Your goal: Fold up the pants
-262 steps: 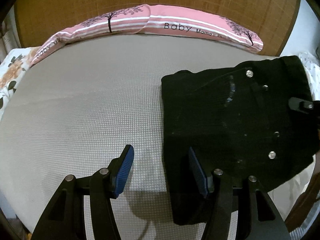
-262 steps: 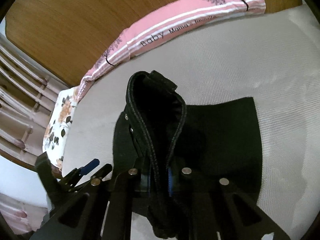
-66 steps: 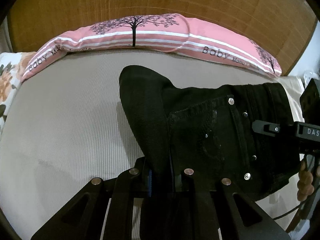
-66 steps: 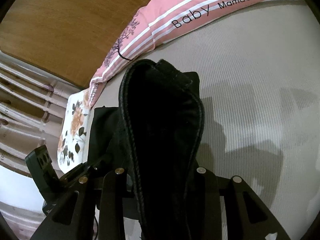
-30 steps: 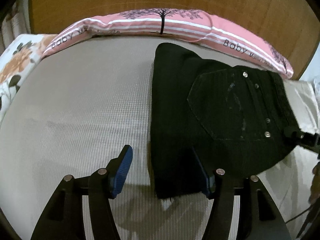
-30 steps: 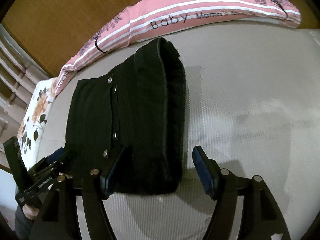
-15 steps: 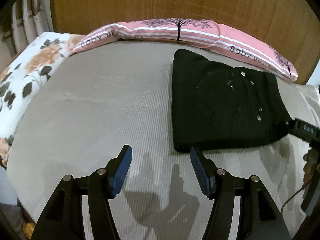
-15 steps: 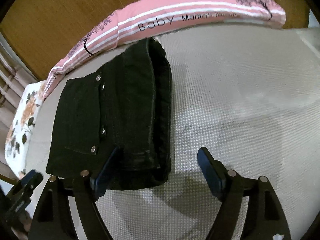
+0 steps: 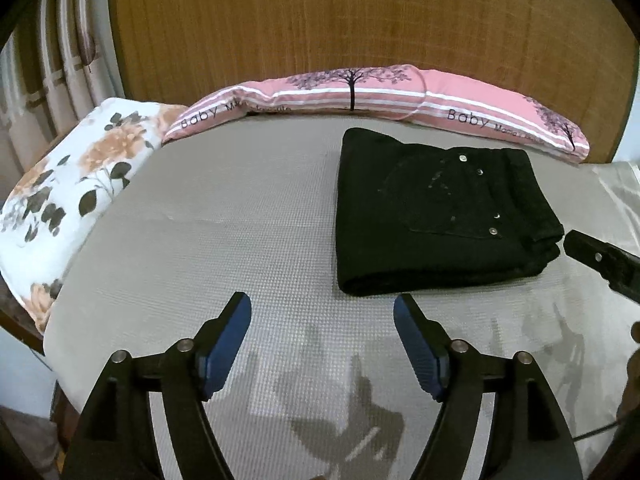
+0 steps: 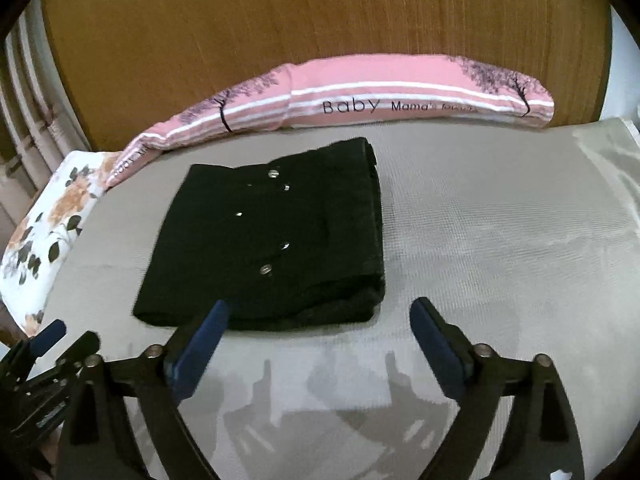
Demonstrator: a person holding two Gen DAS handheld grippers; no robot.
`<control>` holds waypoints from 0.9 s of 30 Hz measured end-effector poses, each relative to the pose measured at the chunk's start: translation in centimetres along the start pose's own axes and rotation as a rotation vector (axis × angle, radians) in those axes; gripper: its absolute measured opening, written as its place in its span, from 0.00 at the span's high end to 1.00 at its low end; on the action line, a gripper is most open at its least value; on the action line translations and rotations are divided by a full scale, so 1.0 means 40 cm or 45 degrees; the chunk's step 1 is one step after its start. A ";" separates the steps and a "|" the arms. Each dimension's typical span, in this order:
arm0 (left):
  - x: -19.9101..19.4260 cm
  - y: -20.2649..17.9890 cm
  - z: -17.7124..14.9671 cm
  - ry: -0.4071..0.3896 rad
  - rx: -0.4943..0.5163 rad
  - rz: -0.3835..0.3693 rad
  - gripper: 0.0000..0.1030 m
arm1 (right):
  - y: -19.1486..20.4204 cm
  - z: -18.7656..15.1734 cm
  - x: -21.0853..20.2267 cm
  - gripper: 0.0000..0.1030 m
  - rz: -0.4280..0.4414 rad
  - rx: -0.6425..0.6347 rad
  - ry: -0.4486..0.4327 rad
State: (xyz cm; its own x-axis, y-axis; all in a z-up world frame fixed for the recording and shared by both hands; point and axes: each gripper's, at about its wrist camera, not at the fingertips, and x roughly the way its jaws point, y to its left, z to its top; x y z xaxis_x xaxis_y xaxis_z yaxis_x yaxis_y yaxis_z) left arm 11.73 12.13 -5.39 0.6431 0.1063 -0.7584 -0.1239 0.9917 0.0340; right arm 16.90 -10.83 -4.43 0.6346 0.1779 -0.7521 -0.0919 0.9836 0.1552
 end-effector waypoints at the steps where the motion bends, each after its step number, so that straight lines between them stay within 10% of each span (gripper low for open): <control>1: -0.004 -0.002 -0.001 -0.001 0.003 0.000 0.28 | 0.006 -0.006 -0.009 0.06 -0.008 -0.002 -0.006; 27: -0.020 -0.035 -0.027 0.021 0.033 0.010 0.28 | 0.118 -0.081 -0.057 0.01 -0.093 -0.140 -0.027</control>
State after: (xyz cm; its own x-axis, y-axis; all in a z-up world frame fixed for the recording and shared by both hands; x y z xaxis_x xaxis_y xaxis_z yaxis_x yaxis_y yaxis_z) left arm 10.56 10.60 -5.55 0.6294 0.1130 -0.7688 -0.1092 0.9924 0.0565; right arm 12.52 -6.51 -4.05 0.6589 0.1061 -0.7447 -0.1278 0.9914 0.0282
